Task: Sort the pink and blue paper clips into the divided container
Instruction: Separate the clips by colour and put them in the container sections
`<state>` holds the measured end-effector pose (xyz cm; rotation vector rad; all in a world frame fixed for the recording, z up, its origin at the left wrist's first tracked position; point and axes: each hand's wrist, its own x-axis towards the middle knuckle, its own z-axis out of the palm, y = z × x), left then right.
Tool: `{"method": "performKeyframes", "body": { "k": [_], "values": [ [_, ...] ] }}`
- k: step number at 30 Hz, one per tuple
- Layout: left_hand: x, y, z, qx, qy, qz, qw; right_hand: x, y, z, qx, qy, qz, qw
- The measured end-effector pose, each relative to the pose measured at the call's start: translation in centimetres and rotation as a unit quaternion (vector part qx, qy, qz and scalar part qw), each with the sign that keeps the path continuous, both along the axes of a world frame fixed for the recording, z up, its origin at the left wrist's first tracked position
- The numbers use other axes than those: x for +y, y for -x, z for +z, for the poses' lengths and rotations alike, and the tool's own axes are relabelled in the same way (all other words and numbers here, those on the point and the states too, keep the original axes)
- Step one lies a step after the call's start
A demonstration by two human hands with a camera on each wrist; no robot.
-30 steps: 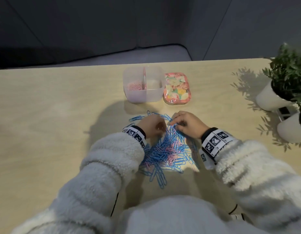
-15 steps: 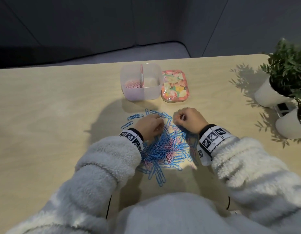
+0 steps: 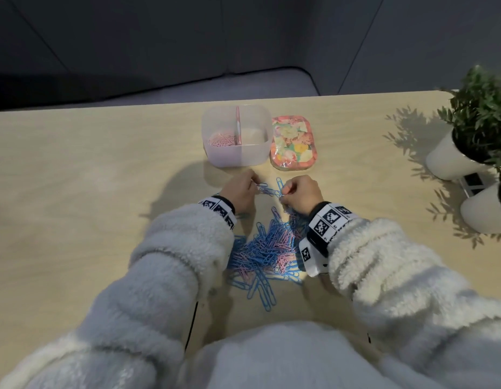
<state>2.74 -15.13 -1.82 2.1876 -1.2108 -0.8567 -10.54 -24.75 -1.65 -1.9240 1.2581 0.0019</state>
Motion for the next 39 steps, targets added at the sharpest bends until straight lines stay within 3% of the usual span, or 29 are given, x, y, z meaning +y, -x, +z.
{"method": "performKeyframes", "body": {
  "k": [5, 8, 11, 14, 17, 21, 24, 26, 29, 33, 36, 39],
  "values": [
    [-1.3, -0.3, -1.0, -0.122, -0.027, -0.056, 0.991, -1.8, 1.3, 0.2, -0.066, -0.040, -0.067, 0.995],
    [-1.0, -1.0, -1.4, -0.153, -0.034, -0.047, 0.987, -2.3, 2.2, 0.3, -0.032, 0.047, -0.083, 0.995],
    [-0.5, -1.6, -1.3, -0.170, -0.016, -0.028, 0.985, -2.0, 2.7, 0.2, -0.023, 0.091, 0.007, 0.996],
    [-0.5, -0.9, -0.8, -0.176, 0.012, -0.082, 0.981, -1.0, 2.8, -0.1, 0.012, 0.100, 0.154, 0.983],
    [-1.0, 0.2, -0.3, -0.177, 0.022, -0.149, 0.973, -0.9, 2.8, -0.1, 0.063, 0.159, 0.186, 0.967],
    [-1.8, 1.1, -0.5, -0.202, -0.023, -0.171, 0.964, -1.0, 2.7, -0.6, 0.106, 0.132, 0.221, 0.960],
    [-1.8, 1.4, -0.5, -0.187, -0.057, -0.155, 0.968, -1.1, 2.7, -0.8, 0.096, 0.107, 0.239, 0.960],
    [-1.6, 1.4, -0.3, -0.159, -0.051, -0.146, 0.975, -1.3, 3.1, -0.5, 0.020, 0.129, 0.213, 0.968],
    [-0.9, 1.1, 0.0, -0.089, -0.015, -0.108, 0.990, -1.5, 4.1, 0.2, -0.122, 0.133, 0.094, 0.979],
    [-0.4, 1.4, 0.3, 0.043, -0.031, -0.058, 0.997, -0.9, 5.2, 0.1, -0.146, -0.051, 0.024, 0.988],
    [-0.6, 2.1, 0.4, 0.104, -0.033, -0.022, 0.994, -0.1, 5.5, -0.2, -0.122, -0.050, 0.087, 0.987],
    [-0.7, 2.5, -0.1, 0.085, -0.029, -0.025, 0.996, 0.3, 5.3, -0.6, -0.071, 0.018, 0.186, 0.980]
  ]
}}
